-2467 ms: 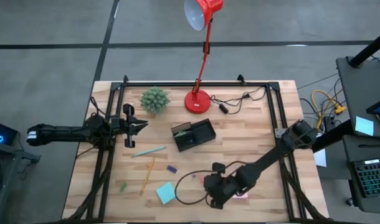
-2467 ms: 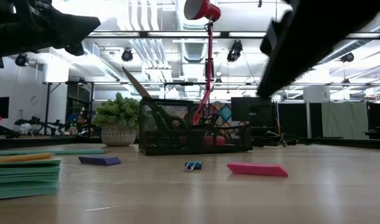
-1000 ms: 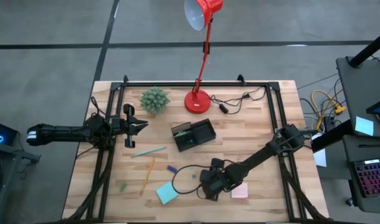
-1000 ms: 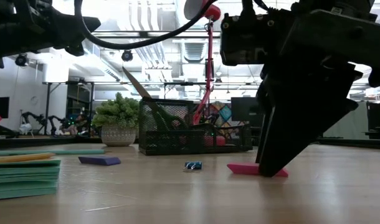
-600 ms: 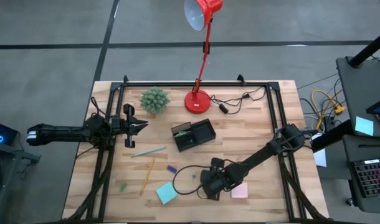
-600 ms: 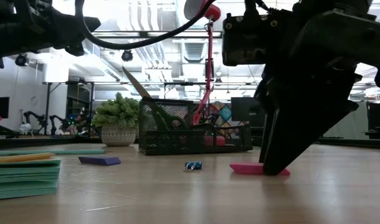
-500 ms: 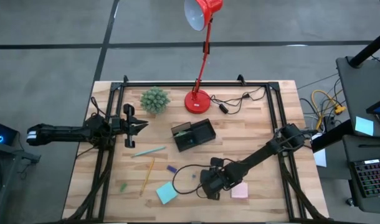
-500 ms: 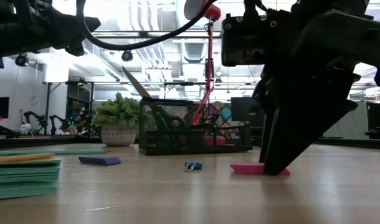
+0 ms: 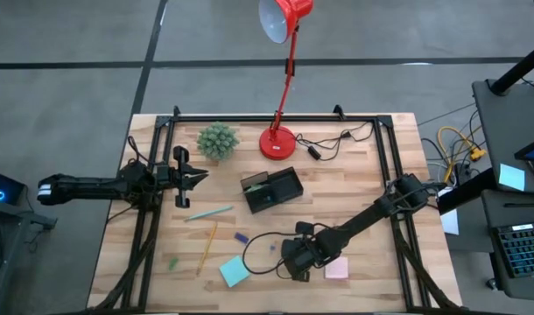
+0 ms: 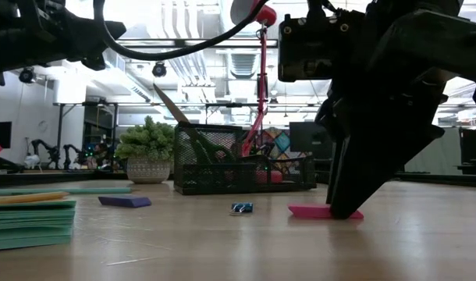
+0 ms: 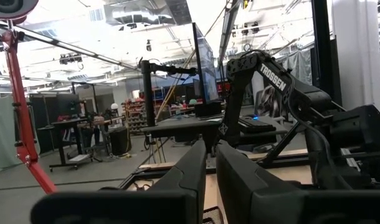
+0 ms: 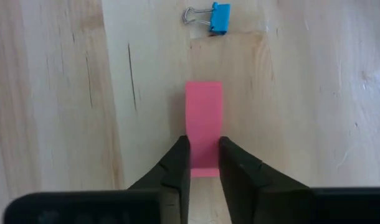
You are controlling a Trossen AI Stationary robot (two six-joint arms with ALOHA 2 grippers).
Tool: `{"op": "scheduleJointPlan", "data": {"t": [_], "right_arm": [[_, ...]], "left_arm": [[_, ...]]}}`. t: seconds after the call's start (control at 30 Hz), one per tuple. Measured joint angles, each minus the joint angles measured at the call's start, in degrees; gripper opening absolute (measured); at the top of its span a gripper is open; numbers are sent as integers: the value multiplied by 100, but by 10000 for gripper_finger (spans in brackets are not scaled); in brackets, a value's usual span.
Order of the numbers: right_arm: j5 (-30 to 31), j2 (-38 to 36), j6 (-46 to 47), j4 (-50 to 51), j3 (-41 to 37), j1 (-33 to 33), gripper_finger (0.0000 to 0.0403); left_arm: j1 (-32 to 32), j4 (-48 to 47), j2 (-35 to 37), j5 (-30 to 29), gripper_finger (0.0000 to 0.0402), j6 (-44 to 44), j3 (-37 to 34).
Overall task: Pick and place office supplies into organizer
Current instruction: Put the pink eraser into the black desk organizer
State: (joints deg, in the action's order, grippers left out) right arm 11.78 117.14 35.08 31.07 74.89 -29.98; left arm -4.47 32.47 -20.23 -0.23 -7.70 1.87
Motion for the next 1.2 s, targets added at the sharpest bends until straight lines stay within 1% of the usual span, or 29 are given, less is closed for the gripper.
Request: {"op": "scheduleJointPlan", "data": {"t": [0.17, 0.57, 1.07, 1.2], "right_arm": [[-53, 0, -152, 0, -2, 0, 43], [-10, 11, -215, 162, 267, -2, 39], [-2, 15, -213, 13, 340, 0, 38], [8, 9, -213, 11, 474, 0, 38]], "left_arm": [[0, 2, 0, 0, 22, 0, 0], [-2, 0, 0, 0, 22, 0, 0], [-2, 0, 0, 0, 22, 0, 0], [-1, 0, 0, 0, 22, 0, 0]]}}
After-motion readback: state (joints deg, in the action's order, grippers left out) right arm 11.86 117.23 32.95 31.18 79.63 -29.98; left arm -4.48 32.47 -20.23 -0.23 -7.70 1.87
